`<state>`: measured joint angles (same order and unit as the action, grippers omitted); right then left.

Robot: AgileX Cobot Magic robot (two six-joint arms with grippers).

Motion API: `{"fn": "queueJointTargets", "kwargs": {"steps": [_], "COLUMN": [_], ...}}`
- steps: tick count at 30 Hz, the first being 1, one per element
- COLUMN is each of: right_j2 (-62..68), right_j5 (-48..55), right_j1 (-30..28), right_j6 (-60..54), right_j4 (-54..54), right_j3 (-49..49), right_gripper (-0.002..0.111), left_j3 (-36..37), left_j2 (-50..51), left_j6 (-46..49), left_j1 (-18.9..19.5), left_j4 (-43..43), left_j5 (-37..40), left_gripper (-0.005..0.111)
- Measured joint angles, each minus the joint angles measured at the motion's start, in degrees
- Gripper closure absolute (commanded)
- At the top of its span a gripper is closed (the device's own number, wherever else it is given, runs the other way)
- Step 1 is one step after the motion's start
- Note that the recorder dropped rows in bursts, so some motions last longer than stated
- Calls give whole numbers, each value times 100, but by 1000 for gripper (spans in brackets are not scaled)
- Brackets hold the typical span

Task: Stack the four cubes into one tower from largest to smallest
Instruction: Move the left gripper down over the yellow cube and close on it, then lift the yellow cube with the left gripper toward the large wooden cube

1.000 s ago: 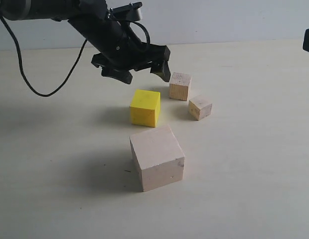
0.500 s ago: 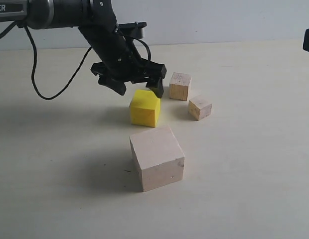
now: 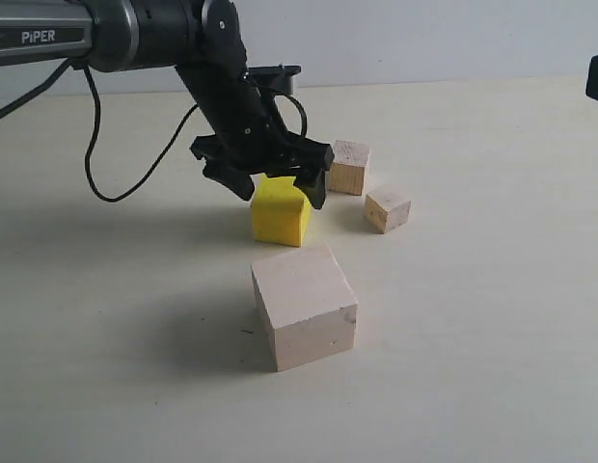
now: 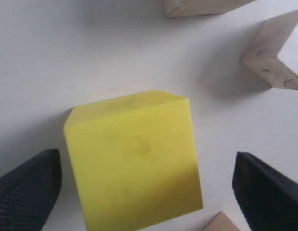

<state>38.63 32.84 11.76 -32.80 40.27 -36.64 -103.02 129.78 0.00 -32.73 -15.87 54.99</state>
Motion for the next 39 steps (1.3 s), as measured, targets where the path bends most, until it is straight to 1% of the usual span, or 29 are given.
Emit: {"fn": "queueJointTargets", "kwargs": {"steps": [7,8,9,10,11,14,15,17,19,22,28,31,34,36,39], "right_j2": [0,0,0,0,0,0,0,0,0,0,0,0,0,0,0], "right_j5": [0,0,0,0,0,0,0,0,0,0,0,14,38,48,62], "right_j1": [0,0,0,0,0,0,0,0,0,0,0,0,0,44,152], "right_j6": [0,0,0,0,0,0,0,0,0,0,0,0,0,0,0], "right_j4": [0,0,0,0,0,0,0,0,0,0,0,0,0,0,-24], "right_j3": [0,0,0,0,0,0,0,0,0,0,0,0,0,0,0], "right_gripper": [108,108,108,108,108,108,108,108,108,108,108,108,108,108,108], "left_j3": [-201,-201,-201,-201,-201,-226,-250,-310,-358,-431,-652,-713,-713,-713,-689], "left_j2": [277,319,347,363,377,382,382,382,382,256,-387,-848,-1271,-1540,-1853], "left_j6": [0,0,0,-34,-89,-203,-214,-177,-81,83,329,656,1054,1276,1449], "left_j1": [-49,-49,-49,-49,-49,-49,-49,-49,-49,-49,-49,-49,-49,-49,-70], "left_j4": [98,135,149,182,211,338,348,360,367,367,411,421,176,-133,-423], "left_j5": [48,48,48,48,48,16,39,179,358,638,1332,1412,1454,1477,1481], "left_gripper": [16,18,24,33,44,87,105,105,107,107,107,107,107,107,107]}}
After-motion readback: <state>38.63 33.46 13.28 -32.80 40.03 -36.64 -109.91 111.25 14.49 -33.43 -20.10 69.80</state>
